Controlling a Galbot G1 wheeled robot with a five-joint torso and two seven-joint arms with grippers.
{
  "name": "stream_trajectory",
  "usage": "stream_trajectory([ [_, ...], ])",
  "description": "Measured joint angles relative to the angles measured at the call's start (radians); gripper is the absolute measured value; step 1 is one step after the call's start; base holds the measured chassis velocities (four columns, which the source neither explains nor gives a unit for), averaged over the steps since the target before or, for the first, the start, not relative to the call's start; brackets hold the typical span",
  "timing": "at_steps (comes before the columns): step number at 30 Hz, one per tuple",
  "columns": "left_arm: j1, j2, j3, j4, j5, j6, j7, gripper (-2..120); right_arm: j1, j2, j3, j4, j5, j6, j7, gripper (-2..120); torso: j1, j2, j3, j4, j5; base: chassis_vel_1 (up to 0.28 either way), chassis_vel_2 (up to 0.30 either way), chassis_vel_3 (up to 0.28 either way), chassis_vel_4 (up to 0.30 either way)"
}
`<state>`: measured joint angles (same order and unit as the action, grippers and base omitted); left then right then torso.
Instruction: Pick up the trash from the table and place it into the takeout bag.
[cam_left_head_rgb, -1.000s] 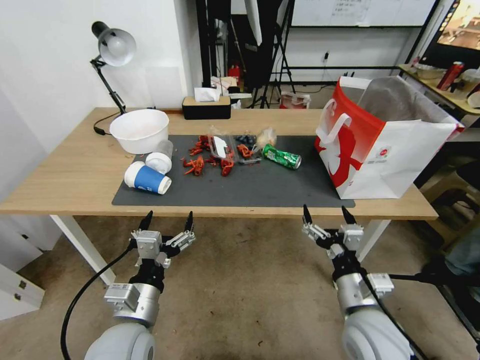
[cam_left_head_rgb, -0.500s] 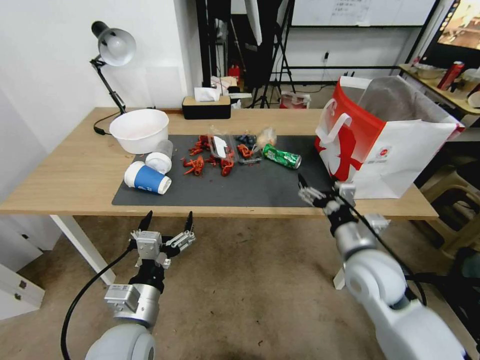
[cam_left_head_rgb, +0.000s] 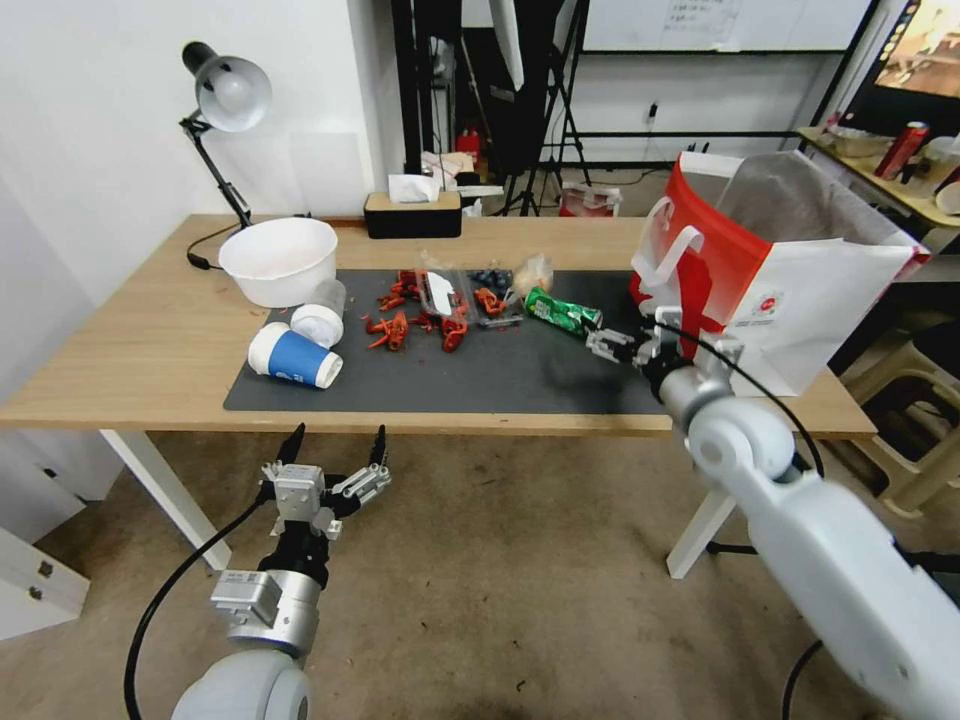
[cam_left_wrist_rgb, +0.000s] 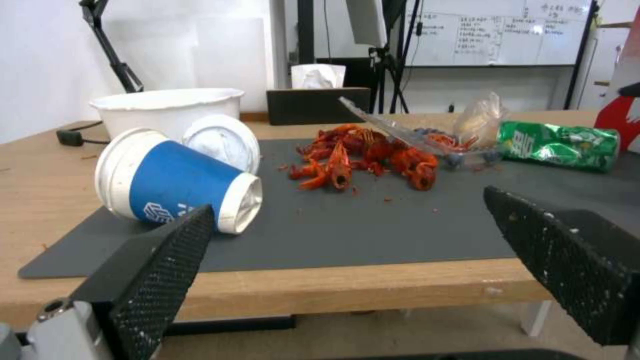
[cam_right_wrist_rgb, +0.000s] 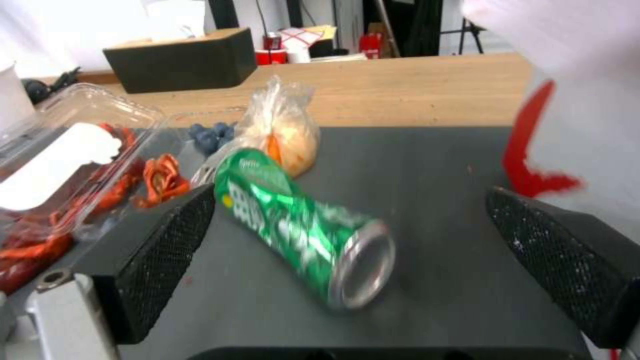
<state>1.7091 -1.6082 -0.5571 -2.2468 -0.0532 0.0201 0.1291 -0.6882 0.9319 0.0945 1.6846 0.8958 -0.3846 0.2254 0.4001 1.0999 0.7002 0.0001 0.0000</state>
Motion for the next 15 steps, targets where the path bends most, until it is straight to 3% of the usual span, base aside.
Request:
stream_trajectory([
  [15,0.001,0.000,-0.008,0.014,0.000,-0.010,-0.001,100,0.153,0.045,-0.151,-0.207,-0.017,-0.030,-0.094,100,0.000,0.000,0.000,-0.0001,0.0000,0.000,0.000,0.000,0.000],
])
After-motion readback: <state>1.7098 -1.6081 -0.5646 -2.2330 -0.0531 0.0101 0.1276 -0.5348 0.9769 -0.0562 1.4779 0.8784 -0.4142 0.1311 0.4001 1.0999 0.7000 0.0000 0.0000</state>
